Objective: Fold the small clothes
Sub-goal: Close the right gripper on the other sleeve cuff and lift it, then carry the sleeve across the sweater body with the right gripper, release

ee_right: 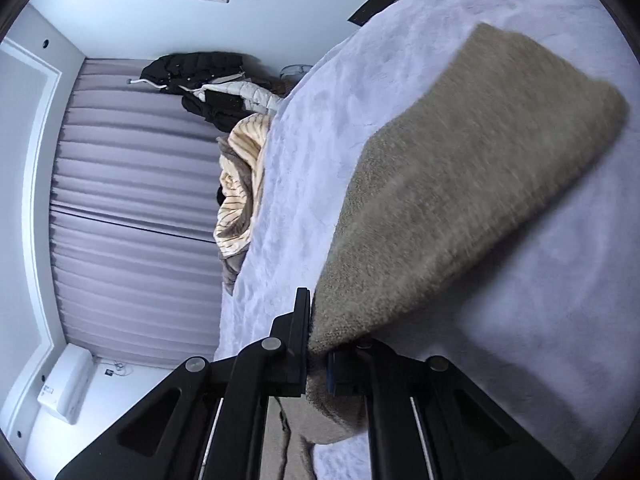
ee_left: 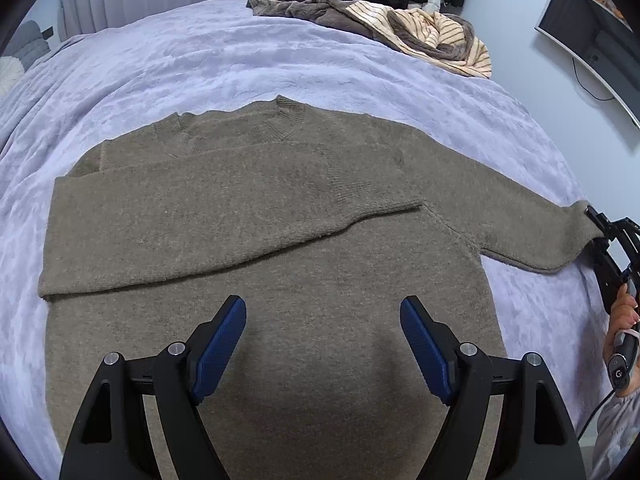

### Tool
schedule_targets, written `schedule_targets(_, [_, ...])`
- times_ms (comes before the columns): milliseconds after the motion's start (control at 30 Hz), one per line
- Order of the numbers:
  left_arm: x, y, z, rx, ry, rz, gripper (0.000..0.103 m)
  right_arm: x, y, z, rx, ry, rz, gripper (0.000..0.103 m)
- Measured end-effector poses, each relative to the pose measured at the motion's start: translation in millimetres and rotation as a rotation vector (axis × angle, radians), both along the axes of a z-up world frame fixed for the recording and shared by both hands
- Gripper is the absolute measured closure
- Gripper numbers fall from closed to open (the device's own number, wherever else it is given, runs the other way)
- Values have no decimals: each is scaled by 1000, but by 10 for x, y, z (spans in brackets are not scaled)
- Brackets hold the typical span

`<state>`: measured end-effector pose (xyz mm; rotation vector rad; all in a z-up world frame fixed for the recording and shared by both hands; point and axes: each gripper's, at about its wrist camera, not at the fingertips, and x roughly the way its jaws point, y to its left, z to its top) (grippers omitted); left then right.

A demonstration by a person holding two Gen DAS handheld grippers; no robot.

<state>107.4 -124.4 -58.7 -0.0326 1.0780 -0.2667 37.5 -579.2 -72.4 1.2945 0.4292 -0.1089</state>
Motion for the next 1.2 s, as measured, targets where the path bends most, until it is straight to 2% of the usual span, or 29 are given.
schedule_targets(100, [78, 184, 2, -8, -5, 37, 23, 349, 293, 251, -45, -68, 110, 96])
schedule_targets(233, [156, 507, 19, -19, -23, 95, 23, 936, 961, 637, -163, -138, 321, 96])
schedule_targets(333, [199, 813, 9, -32, -28, 153, 23, 1354, 1703, 848, -296, -152, 511, 96])
schedule_targets(400, [222, 1035, -11, -38, -28, 196, 23, 1577, 2268, 885, -385, -147, 641, 96])
schedule_targets(500, [220, 1388, -68, -40, -22, 265, 23, 1828, 3105, 799, -485, -124, 830, 96])
schedule_targets(567, [201, 1591, -117, -43, -18, 302, 23, 1931, 3629, 637, -561, -85, 942, 96])
schedule_targets(667, [180, 1880, -195, -49, -4, 353, 23, 2102, 4192, 265, -659, 28, 1069, 96])
schedule_targets(700, [166, 1962, -218, -53, 0, 366, 23, 2114, 4350, 93, -694, 88, 1101, 92])
schedule_targets(767, [133, 2106, -269, -66, 6, 388, 23, 2111, 4488, -137, -733, 183, 1107, 90])
schedule_targets(833, [123, 2199, -322, -80, 12, 399, 23, 1956, 4378, -263, -685, 170, 1073, 75])
schedule_targets(867, [119, 2227, -347, -88, 15, 399, 23, 1932, 4319, -254, -637, 161, 1050, 69])
schedule_targets(900, [124, 2248, -374, -96, 19, 395, 23, 1879, 4265, -196, -597, 160, 1023, 58])
schedule_targets(933, [132, 2249, -388, -103, 22, 389, 23, 1871, 4210, -143, -571, 160, 985, 57])
schedule_targets(1000, [130, 2267, -394, -121, 18, 375, 23, 1907, 4022, -38, -546, 150, 890, 57])
schedule_targets(1033, [117, 2285, -385, -134, 10, 370, 23, 1912, 3983, 20, -563, 148, 856, 63])
schedule_targets(1067, [105, 2309, -370, -150, 0, 368, 23, 1917, 3986, 97, -610, 144, 836, 73])
schedule_targets(1100, [92, 2336, -352, -166, -11, 366, 23, 1936, 4045, 160, -668, 140, 839, 89])
schedule_targets(1200, [84, 2441, -299, -198, -33, 373, 23, 1872, 4358, 311, -804, 93, 937, 89])
